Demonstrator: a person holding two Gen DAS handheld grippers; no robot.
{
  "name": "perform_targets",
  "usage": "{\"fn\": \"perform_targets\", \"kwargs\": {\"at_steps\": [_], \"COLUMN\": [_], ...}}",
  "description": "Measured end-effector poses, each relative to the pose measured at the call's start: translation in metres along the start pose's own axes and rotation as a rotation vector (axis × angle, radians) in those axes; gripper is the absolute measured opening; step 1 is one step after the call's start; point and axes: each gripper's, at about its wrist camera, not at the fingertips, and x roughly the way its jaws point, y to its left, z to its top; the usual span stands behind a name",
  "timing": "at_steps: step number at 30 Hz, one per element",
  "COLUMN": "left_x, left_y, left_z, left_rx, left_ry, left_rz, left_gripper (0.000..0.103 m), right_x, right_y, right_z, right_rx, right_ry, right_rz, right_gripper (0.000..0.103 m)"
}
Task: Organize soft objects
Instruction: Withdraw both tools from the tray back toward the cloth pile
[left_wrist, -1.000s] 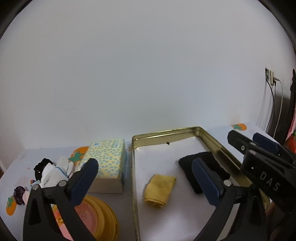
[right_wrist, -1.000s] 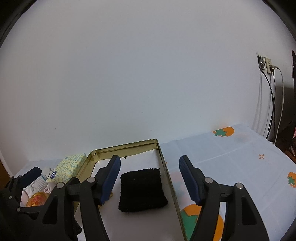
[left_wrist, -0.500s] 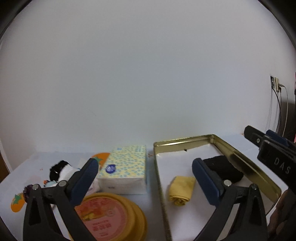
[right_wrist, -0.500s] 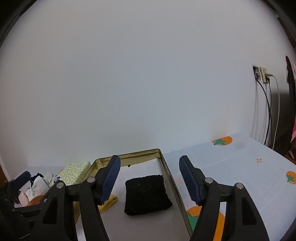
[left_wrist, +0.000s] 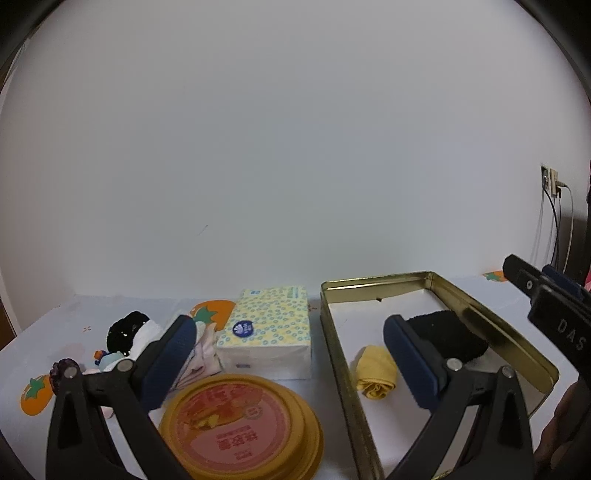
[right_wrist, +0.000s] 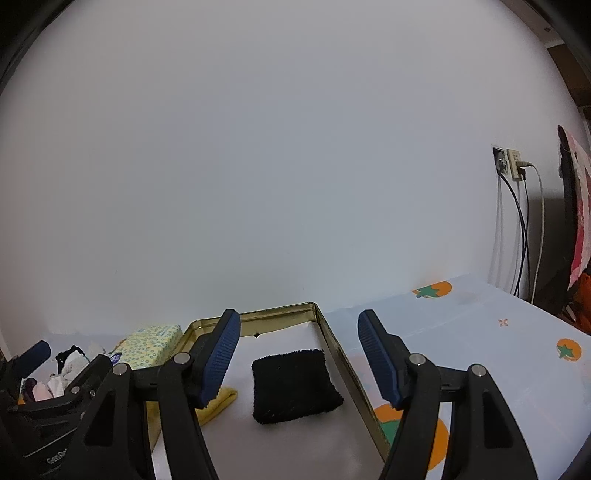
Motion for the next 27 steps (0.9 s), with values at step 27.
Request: {"fn": "perform_targets", "kwargs": {"at_steps": [27], "left_x": [-0.013], "left_y": [0.087], "left_z": [-0.012], "left_rx": [-0.027], "left_ry": [0.04], "left_rz": [0.042], "left_gripper": [0.103], "right_x": [-0.033], "right_y": [0.053], "right_z": [-0.02], "right_rx": [0.008], "right_ry": [0.012], "right_rz": [0.048], "right_gripper": [0.068]}}
